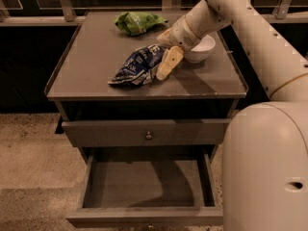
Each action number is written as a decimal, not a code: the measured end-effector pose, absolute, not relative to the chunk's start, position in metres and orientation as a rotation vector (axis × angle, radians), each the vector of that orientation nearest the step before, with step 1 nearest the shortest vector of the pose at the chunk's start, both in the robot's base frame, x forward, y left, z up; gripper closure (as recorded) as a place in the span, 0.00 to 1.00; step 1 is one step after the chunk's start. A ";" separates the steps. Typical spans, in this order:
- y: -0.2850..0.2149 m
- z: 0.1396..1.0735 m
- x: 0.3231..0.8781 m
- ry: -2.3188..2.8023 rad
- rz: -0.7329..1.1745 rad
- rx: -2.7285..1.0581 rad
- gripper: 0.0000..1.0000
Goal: Place blue chip bag into middle drawer
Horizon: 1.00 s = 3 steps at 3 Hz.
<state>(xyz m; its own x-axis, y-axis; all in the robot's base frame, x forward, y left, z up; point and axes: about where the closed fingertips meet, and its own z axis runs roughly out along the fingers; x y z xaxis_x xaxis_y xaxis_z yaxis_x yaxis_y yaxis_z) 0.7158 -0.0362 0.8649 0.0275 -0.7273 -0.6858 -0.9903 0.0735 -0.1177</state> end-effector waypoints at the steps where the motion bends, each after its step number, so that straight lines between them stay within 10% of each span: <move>1: -0.036 0.864 0.716 1.755 0.563 -1.708 0.19; 3: -0.036 0.864 0.716 1.755 0.563 -1.708 0.65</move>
Offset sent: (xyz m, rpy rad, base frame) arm 0.0005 0.0003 -0.0006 0.0006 0.0004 0.0000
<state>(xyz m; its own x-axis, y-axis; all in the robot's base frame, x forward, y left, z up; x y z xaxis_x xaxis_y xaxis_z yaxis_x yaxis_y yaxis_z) 0.7163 -0.0358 0.8642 0.0272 -0.7268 -0.6863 -0.9904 0.0735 -0.1172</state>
